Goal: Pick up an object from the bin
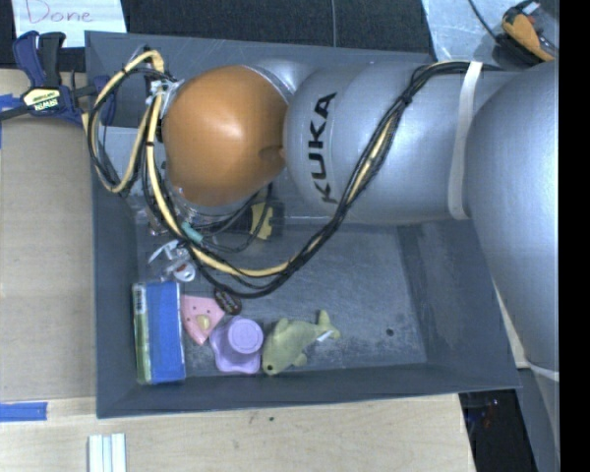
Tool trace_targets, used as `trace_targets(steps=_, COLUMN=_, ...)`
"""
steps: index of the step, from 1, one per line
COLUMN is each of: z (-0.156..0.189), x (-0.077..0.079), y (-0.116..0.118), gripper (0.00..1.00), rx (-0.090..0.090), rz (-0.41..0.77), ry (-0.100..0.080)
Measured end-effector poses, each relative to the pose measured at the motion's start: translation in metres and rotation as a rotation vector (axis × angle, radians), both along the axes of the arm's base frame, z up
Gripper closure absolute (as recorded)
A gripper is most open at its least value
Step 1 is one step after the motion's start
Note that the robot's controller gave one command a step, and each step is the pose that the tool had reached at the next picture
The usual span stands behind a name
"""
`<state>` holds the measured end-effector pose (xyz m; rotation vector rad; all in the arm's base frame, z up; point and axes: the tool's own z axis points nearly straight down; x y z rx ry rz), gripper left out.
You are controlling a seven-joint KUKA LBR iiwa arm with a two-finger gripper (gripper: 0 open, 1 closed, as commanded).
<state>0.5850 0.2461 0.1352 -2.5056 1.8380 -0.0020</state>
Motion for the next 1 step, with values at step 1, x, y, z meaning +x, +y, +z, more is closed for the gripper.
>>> trace_targets(steps=1, z=0.0225, x=0.0006, y=0.0007, gripper=1.0, rx=0.004, rz=-0.002, ry=-0.004)
